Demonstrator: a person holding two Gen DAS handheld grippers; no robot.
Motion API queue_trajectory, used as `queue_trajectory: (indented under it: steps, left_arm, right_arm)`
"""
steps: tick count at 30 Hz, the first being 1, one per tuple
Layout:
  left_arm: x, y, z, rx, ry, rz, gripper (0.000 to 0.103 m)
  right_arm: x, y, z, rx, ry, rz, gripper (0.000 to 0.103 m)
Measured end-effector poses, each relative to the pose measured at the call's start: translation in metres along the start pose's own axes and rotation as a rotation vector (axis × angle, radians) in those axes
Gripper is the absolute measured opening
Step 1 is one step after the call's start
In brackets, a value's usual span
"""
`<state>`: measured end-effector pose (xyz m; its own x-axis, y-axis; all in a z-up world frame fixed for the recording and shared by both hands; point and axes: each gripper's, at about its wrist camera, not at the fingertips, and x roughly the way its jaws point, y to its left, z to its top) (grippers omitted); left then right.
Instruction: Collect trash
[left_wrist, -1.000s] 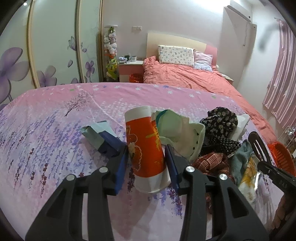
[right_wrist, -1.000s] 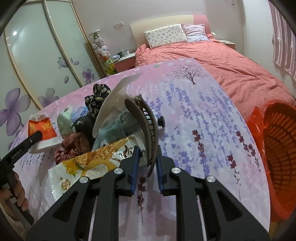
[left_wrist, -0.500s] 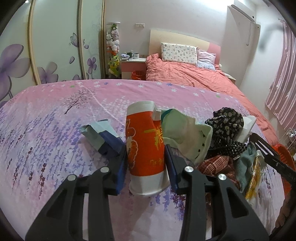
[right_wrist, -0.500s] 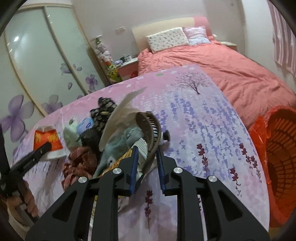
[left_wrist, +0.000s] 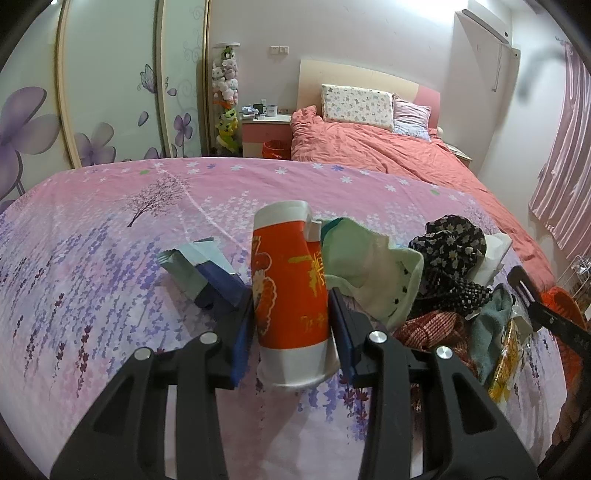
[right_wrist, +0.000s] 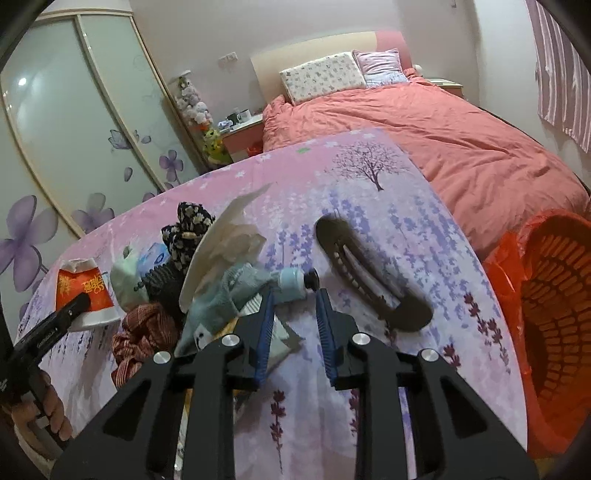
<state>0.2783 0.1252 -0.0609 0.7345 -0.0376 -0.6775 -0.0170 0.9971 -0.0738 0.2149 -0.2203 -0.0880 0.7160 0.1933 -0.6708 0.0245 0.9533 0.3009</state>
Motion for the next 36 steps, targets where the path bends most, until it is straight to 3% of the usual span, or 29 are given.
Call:
queue_trajectory:
  steps: [4,8,11,13,17,23,26,27,32,34,36]
  left_arm:
    - [-0.001,0.000,0.001,0.004,0.000,-0.002,0.039]
    - [0.000,0.001,0.001,0.002,0.000,-0.003,0.039]
    - [-0.002,0.001,0.000,0.002,0.000,-0.004,0.040]
    - [-0.002,0.000,0.000,0.005,-0.001,-0.005,0.040]
    - [-0.002,-0.001,0.000,0.012,-0.005,-0.005,0.040]
    - [-0.001,-0.001,0.001,0.014,-0.008,-0.011,0.040]
    - [0.000,0.000,0.001,0.011,-0.003,-0.024,0.040]
    - [0.000,-0.001,0.001,0.011,-0.003,-0.029,0.040]
    - [0.001,-0.002,0.002,0.010,-0.003,-0.037,0.040]
    - [0.003,-0.002,0.004,0.005,-0.001,-0.042,0.040]
    - [0.004,-0.002,0.006,0.001,-0.001,-0.047,0.039]
  right_arm:
    - [-0.015,-0.010,-0.007,0.003,-0.034,0.003,0.026]
    - [-0.015,-0.018,0.000,-0.020,-0.069,-0.079,0.029]
    - [-0.011,-0.035,0.013,-0.002,-0.107,-0.142,0.053]
    - [-0.006,-0.044,0.021,0.002,-0.114,-0.163,0.057]
    - [0.013,-0.051,0.030,-0.024,-0.059,-0.174,0.057]
    - [0.031,-0.050,0.022,-0.047,0.029,-0.094,0.058]
    - [0.034,-0.039,0.017,-0.079,0.075,-0.065,0.046]
    - [0.033,-0.034,0.015,-0.099,0.077,-0.055,0.037]
    - [0.035,-0.028,0.016,-0.106,0.085,-0.065,0.029]
    - [0.033,-0.026,0.014,-0.105,0.090,-0.046,0.014]
    - [0.031,-0.021,0.012,-0.118,0.082,-0.076,0.014]
